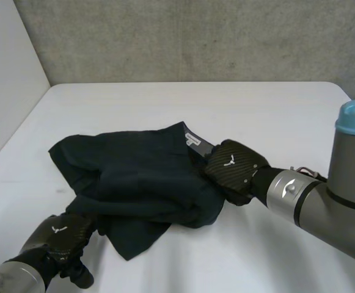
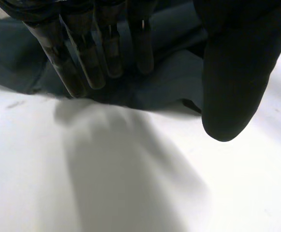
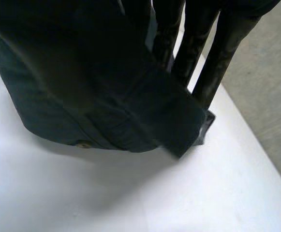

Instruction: Fold the shorts.

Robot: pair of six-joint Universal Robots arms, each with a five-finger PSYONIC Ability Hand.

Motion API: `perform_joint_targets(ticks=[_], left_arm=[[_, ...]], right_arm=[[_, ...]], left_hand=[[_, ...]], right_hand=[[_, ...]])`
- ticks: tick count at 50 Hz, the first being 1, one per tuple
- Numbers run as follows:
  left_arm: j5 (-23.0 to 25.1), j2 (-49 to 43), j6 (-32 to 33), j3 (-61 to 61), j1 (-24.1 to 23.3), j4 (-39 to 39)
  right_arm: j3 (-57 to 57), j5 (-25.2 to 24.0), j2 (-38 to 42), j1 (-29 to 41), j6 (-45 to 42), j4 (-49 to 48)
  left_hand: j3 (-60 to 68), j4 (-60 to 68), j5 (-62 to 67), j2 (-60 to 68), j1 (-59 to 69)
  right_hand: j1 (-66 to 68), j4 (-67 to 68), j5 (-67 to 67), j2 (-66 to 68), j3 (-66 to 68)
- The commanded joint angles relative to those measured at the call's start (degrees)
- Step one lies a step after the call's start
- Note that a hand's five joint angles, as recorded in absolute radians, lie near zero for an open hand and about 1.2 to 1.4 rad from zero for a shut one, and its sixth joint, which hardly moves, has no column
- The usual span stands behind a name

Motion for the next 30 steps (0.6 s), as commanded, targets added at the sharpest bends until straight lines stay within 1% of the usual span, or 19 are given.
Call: perform_joint_targets(ticks=[1, 7, 11, 12, 15, 16, 20, 25, 30], left_arm=[[1.6, -6.7, 0.2, 2.1, 1.2, 6.4], [1.2, -13.0, 0.3, 5.8, 1.6, 12.8], [0.3, -17.1, 0.3, 9.2, 1.6, 15.5], [-0.2, -18.5, 0.3, 10.5, 1.6, 16.0], [-0.7, -20.4, 0.4, 12.2, 1.6, 16.5], [-0.9, -21.5, 0.4, 13.2, 1.6, 16.5], [-0.9, -23.4, 0.4, 15.4, 1.5, 16.5], [-0.7, -25.5, 0.4, 17.9, 1.3, 16.6], [-0.8, -28.3, 0.5, 20.4, 0.8, 16.5]], right_arm=[[-0.8, -1.2, 2.8, 1.0, 0.7, -1.2], [-0.8, -0.3, 2.6, 1.8, 1.5, -1.7], [-1.0, 0.7, 2.5, 1.8, 5.7, -1.6], [-1.1, 1.3, 2.2, 1.4, 8.5, -1.6], [-1.5, 1.8, 1.5, 1.1, 12.3, -1.6], [-1.8, 2.1, 0.6, 1.1, 14.6, -1.6], [-2.3, 2.4, -2.6, 1.0, 19.2, -1.6], [-2.8, 2.6, -4.8, 1.0, 22.9, -1.5], [-2.9, 3.4, -4.9, 1.1, 24.0, -1.2]], left_hand=[[-6.4, -6.2, -6.0, -6.5, -6.5], [-9.3, -9.1, -8.9, -9.3, -9.4], [-9.3, -9.1, -8.9, -9.3, -9.4], [-9.6, -9.4, -9.3, -9.7, -9.7], [-9.8, -9.6, -9.4, -9.8, -9.9], [-9.8, -9.6, -9.4, -9.8, -9.9], [-9.6, -9.4, -9.3, -9.7, -9.7], [-8.8, -8.6, -8.4, -8.8, -8.9], [-8.0, -7.8, -7.6, -8.0, -8.0]], right_hand=[[31.6, 20.7, 22.1, 20.4, 20.9], [31.6, 20.7, 22.1, 20.4, 20.9], [31.6, 20.7, 22.1, 20.4, 20.9], [31.6, 20.7, 22.1, 20.4, 20.9], [31.6, 20.7, 22.1, 20.4, 20.9], [31.6, 20.7, 22.1, 20.4, 20.9], [31.6, 20.7, 22.1, 20.4, 20.9], [31.6, 20.7, 22.1, 20.4, 20.9], [31.6, 20.7, 22.1, 20.4, 20.9]])
